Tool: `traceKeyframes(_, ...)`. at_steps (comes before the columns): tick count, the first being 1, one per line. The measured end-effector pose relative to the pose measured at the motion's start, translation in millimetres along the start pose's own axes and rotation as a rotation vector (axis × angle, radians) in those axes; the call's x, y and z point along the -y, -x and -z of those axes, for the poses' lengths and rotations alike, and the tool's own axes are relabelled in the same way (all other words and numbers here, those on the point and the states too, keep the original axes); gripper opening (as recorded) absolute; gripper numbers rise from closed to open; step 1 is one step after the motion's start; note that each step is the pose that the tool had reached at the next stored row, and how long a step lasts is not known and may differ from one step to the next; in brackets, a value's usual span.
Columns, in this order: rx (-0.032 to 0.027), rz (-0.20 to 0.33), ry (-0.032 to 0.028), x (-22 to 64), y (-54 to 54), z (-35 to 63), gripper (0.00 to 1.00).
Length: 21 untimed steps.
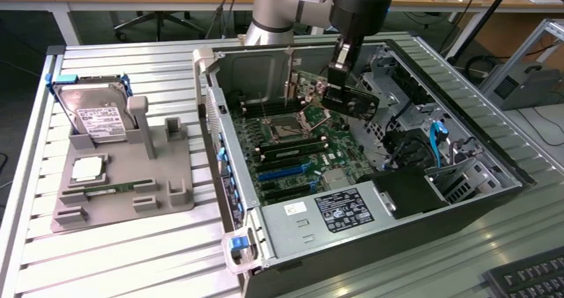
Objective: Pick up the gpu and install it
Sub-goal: 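Insert the gpu into the slot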
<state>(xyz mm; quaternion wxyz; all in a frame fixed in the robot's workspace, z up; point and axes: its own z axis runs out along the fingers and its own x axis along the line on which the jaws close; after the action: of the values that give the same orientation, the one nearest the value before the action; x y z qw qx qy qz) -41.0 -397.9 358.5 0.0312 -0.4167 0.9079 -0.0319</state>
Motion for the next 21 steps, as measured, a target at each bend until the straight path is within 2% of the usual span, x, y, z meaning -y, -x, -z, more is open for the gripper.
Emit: traceKeyframes(21, 0.0110, 0.141, 0.0035, -0.1, 0.0, -1.0, 0.27)
